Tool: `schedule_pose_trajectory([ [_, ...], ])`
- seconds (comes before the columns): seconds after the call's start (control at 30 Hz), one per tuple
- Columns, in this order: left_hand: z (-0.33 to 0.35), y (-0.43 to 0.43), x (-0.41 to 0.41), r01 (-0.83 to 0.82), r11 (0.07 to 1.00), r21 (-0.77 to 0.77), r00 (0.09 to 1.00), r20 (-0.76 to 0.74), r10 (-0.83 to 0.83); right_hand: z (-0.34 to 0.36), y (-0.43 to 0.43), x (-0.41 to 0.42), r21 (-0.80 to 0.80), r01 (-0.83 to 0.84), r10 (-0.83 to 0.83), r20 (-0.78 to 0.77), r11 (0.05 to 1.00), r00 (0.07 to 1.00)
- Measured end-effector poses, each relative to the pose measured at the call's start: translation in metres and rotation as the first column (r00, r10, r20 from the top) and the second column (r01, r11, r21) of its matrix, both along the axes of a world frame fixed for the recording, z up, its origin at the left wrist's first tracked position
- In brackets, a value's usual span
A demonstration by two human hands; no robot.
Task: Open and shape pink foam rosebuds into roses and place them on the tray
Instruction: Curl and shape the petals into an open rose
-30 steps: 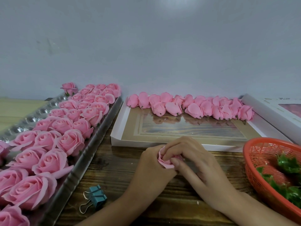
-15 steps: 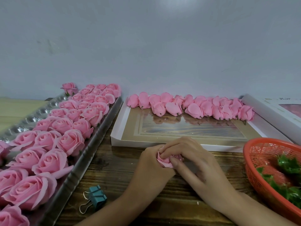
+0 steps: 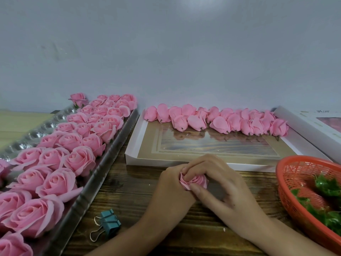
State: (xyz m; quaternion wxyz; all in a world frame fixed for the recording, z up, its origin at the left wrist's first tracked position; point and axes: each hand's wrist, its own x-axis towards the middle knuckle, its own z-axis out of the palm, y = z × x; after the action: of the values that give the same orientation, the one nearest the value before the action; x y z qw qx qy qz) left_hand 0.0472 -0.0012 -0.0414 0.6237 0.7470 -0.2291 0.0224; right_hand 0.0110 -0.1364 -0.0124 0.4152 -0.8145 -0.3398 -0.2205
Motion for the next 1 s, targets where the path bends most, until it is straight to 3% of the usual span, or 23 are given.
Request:
schedule_pose_trajectory([
  [0.17,0.0019,0.0023,0.0006,0.017,0.998,0.055,0.991,0.13,-0.024,-0.0006,-0.0001,0.001,0.009,-0.001,0.001,0.003,1.0,1.0],
  [0.47,-0.0008,0.0008,0.0022,0.009,0.996,0.091,0.999,0.033,-0.012,-0.0005,0.0012,0.0001,0.018,0.028,-0.028,0.003,0.999,1.0],
  [0.57,0.0041,0.0026,-0.0008,-0.029,0.986,0.164,0.986,0.167,0.002,-0.0006,0.0011,-0.0006,0.047,0.021,-0.02,-0.011,0.999,1.0],
  [0.73,0.0029,0.0014,0.0005,-0.019,0.993,0.113,0.997,0.082,0.01,-0.0002,0.0023,0.0008,0.033,0.027,-0.027,-0.002,0.999,1.0],
  [1.0,0.0045,0.0048,-0.0041,-0.02,0.995,0.095,0.99,0.141,0.007,-0.0013,0.0011,-0.0007,0.021,0.038,-0.038,0.005,0.999,0.999],
])
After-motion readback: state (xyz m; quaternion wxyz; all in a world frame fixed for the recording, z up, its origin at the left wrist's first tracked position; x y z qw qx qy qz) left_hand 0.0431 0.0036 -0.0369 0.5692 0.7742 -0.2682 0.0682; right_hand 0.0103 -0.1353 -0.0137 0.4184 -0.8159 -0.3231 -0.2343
